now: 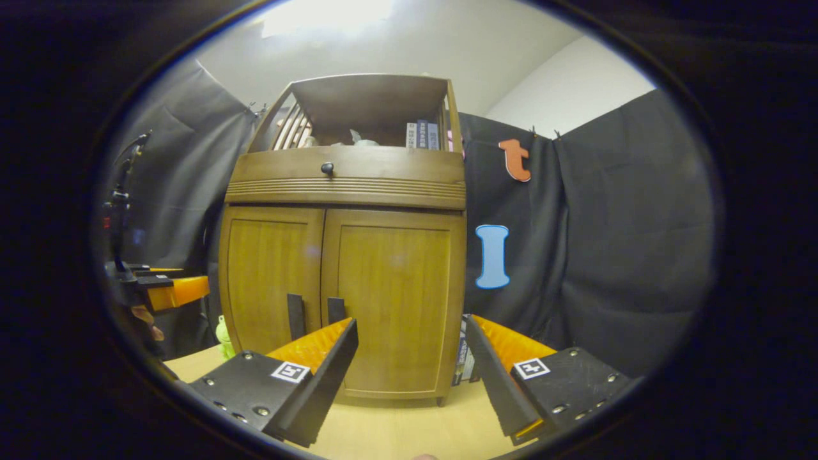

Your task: Open the right door of the double-door shoe cabinet with the right hand, and open the left door with the left hand.

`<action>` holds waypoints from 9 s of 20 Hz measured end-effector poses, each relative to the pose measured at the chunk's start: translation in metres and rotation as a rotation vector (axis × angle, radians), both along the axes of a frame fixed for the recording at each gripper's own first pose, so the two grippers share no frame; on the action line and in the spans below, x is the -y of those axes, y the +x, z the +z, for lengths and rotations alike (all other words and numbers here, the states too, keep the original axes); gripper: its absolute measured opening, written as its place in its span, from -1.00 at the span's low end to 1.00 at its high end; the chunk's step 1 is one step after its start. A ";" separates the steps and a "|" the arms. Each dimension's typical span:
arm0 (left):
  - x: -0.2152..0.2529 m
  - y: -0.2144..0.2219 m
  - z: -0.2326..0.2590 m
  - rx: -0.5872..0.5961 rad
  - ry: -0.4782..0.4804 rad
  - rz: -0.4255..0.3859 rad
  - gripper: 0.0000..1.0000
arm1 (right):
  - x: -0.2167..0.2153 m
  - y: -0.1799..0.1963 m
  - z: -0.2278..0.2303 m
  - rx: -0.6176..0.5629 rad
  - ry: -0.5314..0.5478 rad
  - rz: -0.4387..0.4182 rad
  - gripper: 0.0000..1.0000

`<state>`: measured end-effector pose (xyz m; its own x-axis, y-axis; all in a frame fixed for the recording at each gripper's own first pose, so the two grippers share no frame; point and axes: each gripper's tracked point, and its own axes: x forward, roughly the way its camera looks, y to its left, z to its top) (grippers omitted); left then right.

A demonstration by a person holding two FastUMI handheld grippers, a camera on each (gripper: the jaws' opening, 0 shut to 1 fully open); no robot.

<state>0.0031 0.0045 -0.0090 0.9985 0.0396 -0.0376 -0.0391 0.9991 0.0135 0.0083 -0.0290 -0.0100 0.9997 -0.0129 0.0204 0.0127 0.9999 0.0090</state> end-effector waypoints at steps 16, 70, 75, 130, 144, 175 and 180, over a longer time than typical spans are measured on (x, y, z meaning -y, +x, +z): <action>0.014 -0.006 0.000 -0.007 -0.014 -0.065 0.92 | -0.039 0.099 -0.051 -0.133 0.069 0.087 0.96; 0.012 0.021 -0.029 -0.105 0.008 -0.030 0.92 | 0.001 0.049 -0.073 -0.206 0.088 0.345 -0.61; 0.018 0.020 -0.029 -0.104 0.007 -0.043 0.92 | 0.066 0.036 -0.063 -0.170 0.024 0.190 -0.64; 0.090 0.110 -0.083 -0.032 0.104 -0.073 -0.39 | 0.114 -0.192 -0.030 0.191 0.212 -0.056 0.81; 0.047 0.001 -0.074 -0.046 0.100 -0.119 -0.38 | 0.102 -0.232 -0.006 0.103 0.094 -0.139 0.81; -0.134 -0.073 -0.080 -0.141 0.011 -0.054 -0.86 | -0.009 -0.187 -0.020 0.053 0.018 0.088 0.82; -0.142 -0.073 -0.080 -0.134 -0.003 -0.090 -0.79 | -0.006 -0.183 -0.023 0.055 0.056 0.094 0.81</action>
<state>-0.0696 0.1467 -0.0890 0.9840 -0.0504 -0.1710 0.0528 0.9986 0.0096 -0.1744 -0.0232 -0.0328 0.9939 0.0781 0.0773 -0.0830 0.9946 0.0626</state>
